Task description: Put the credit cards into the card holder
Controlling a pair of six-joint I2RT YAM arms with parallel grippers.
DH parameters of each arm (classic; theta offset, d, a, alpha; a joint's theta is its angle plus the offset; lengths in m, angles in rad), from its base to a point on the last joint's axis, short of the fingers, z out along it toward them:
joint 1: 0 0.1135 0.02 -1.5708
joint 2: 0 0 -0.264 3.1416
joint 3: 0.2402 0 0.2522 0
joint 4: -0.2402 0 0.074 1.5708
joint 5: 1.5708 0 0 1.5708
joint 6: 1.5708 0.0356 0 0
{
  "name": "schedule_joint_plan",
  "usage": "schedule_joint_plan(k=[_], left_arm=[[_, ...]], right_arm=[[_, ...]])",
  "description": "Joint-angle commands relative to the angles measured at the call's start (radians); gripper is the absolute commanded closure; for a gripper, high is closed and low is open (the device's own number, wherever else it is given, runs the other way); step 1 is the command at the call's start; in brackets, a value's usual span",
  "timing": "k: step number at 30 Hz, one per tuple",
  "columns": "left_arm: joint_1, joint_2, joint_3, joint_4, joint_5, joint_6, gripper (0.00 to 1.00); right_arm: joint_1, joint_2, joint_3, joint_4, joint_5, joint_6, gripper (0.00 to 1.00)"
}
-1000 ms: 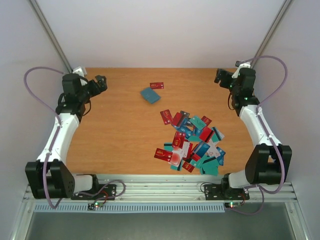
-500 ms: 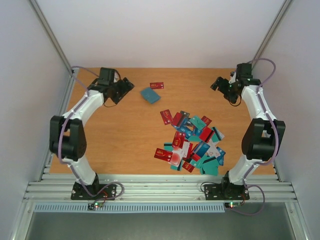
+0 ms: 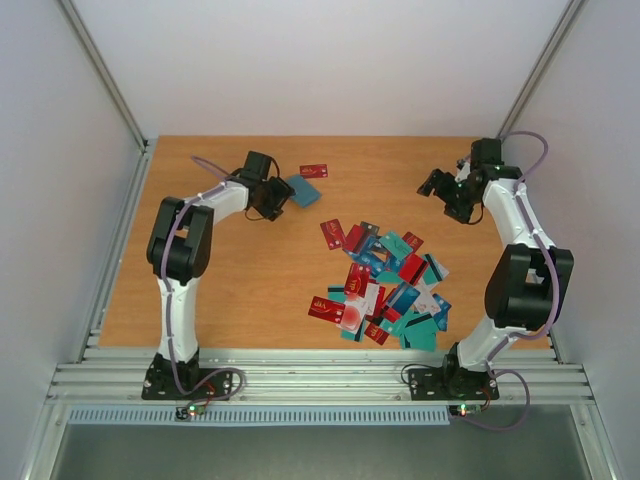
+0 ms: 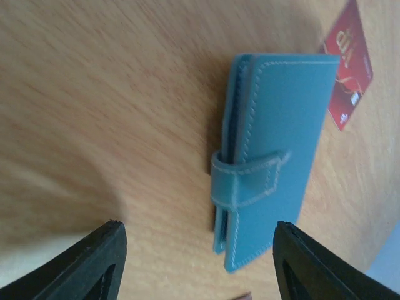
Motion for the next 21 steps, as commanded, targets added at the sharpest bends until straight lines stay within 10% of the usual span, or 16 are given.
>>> schedule_joint_plan(k=[1, 21], left_arm=[[0.002, 0.047, 0.044, 0.097, 0.001, -0.066, 0.36], [-0.015, 0.177, 0.14, 0.129, -0.006, -0.015, 0.7]], right_arm=[[0.004, -0.035, 0.002, -0.026, -0.02, 0.002, 0.03], [0.004, -0.045, 0.004, -0.045, 0.028, -0.031, 0.04]])
